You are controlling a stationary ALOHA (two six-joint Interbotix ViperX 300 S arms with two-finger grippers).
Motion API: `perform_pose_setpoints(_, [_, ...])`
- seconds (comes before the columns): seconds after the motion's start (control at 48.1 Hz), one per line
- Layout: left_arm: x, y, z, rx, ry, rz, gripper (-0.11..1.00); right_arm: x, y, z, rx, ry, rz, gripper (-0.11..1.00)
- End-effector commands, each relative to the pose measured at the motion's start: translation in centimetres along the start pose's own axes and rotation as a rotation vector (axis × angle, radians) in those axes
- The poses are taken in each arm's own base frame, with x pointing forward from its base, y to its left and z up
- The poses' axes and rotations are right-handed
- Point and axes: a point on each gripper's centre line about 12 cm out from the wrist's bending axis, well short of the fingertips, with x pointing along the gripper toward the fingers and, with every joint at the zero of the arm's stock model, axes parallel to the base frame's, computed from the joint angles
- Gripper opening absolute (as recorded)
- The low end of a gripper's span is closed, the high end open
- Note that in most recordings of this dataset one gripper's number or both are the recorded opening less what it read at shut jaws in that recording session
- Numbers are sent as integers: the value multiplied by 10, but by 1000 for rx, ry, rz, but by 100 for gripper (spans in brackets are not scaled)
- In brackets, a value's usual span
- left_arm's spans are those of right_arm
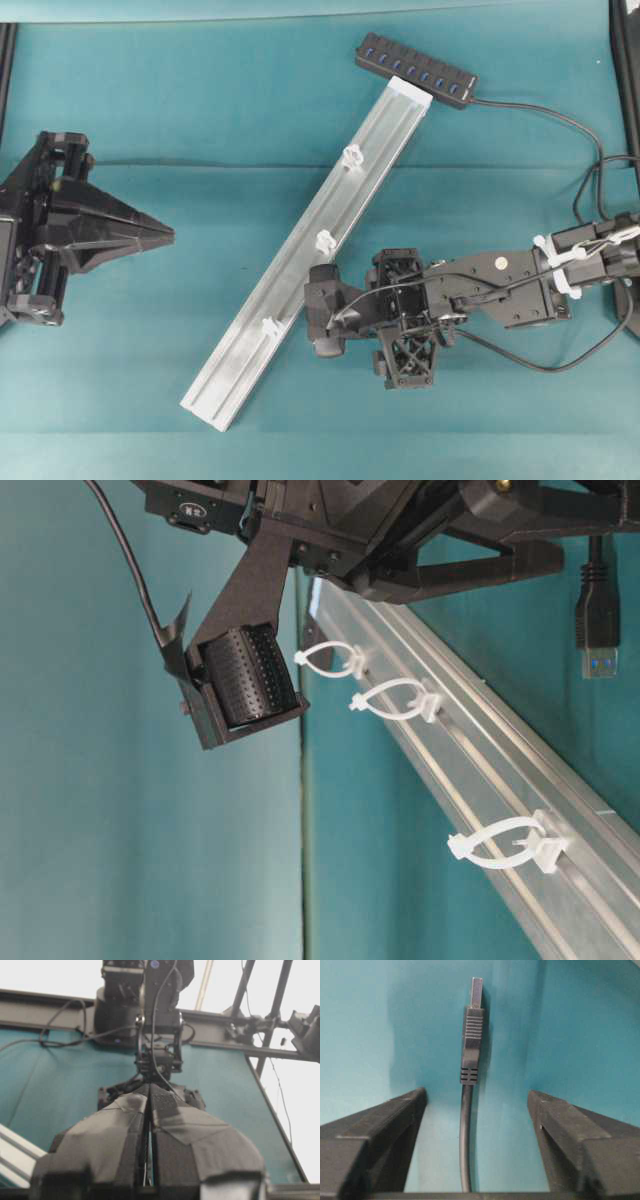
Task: Pass the USB cable through three rings with both arms.
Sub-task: 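Close the right gripper on the USB cable just behind the plug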
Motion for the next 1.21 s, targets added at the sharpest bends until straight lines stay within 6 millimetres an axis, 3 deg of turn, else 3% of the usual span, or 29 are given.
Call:
perform_pose_setpoints(0.0, [1, -1, 10, 2, -27, -3, -1, 8, 1, -1, 5, 15, 1, 74])
perform_pose_setpoints(0.354, [1, -1, 10, 2, -30, -3, -1, 9, 4, -3, -1, 33, 2, 10])
perform_pose_setpoints(0.832, [1, -2, 9, 0, -27, -9, -1, 7, 4, -3, -16, 48, 2, 9])
perform_pose_setpoints(1.186, [1, -3, 11, -17, -31, -13, -1, -26, -2, 8, -6, 0, 2, 9])
